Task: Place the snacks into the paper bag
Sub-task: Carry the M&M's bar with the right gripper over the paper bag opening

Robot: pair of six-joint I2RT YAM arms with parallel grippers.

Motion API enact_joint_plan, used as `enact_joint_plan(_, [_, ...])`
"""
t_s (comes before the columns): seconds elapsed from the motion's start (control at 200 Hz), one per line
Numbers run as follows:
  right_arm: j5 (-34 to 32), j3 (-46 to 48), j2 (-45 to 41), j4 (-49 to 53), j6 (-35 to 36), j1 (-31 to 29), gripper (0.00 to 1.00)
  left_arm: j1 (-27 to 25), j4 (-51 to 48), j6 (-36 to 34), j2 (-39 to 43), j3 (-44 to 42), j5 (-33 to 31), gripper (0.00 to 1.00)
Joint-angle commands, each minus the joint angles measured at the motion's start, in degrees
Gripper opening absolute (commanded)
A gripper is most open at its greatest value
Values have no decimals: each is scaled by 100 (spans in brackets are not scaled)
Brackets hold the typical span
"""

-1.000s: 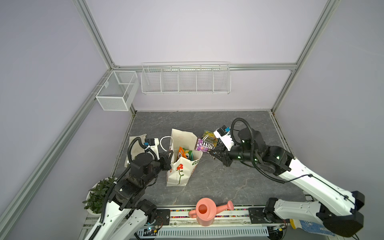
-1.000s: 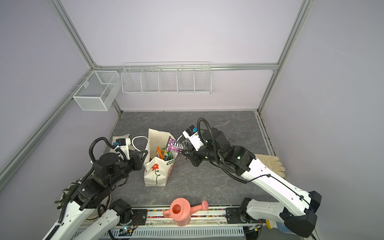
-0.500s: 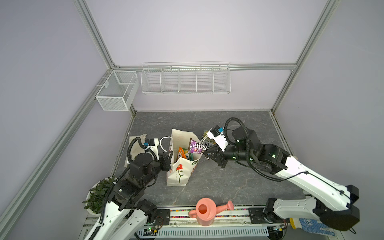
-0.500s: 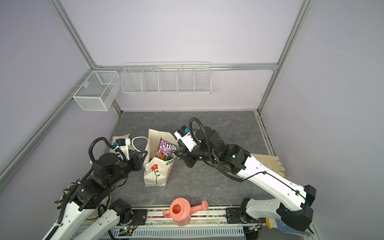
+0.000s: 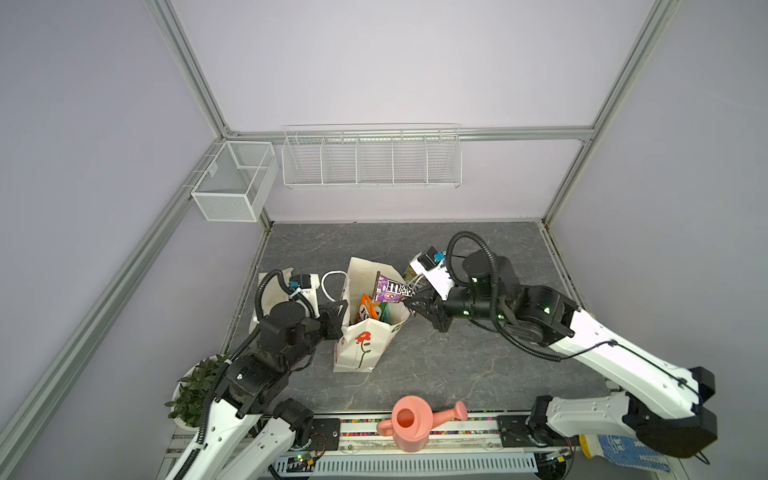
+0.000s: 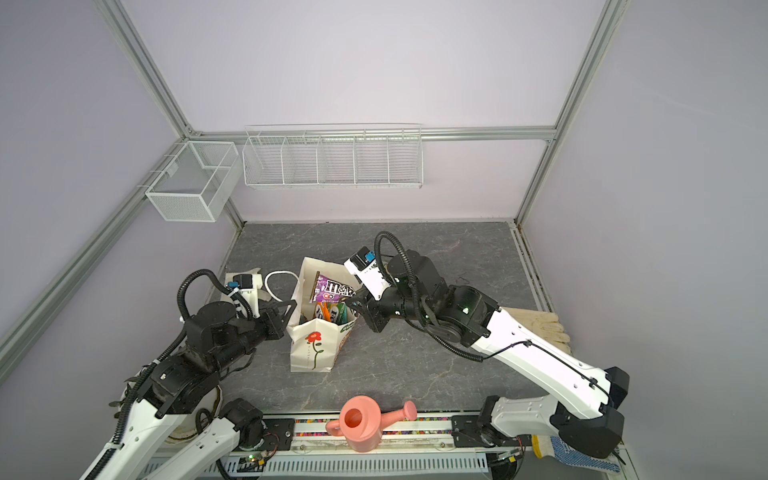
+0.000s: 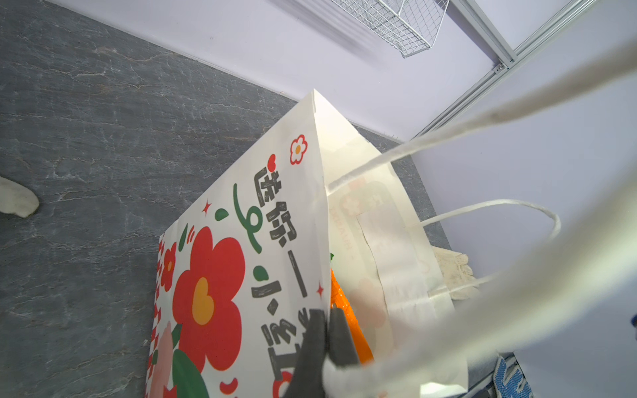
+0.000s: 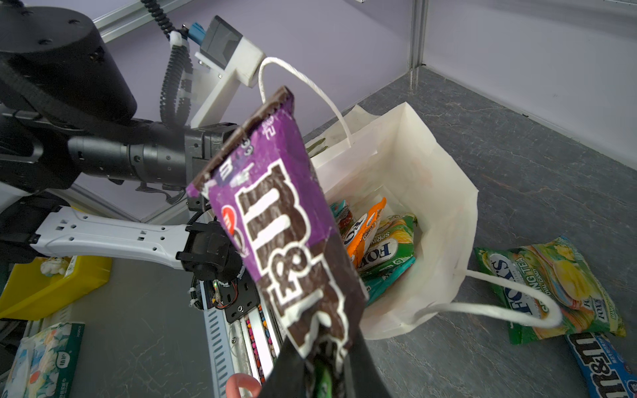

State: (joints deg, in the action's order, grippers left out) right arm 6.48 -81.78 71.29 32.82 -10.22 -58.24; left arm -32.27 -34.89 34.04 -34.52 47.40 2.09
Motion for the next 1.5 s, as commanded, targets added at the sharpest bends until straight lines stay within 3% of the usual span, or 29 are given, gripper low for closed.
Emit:
enact_joint_plan(0.0, [-221,-222,51,13,184,-37,8,-7,158,17,-19,269,142,0])
enact_joint_plan(0.595, [-828,-498,501,318,266,-50,9,-7,187,45,9,237,196,0])
enact_joint_plan(1.494, [-1069,-577,954,301,277,-270,10,-7,176,94,101,126,169,0])
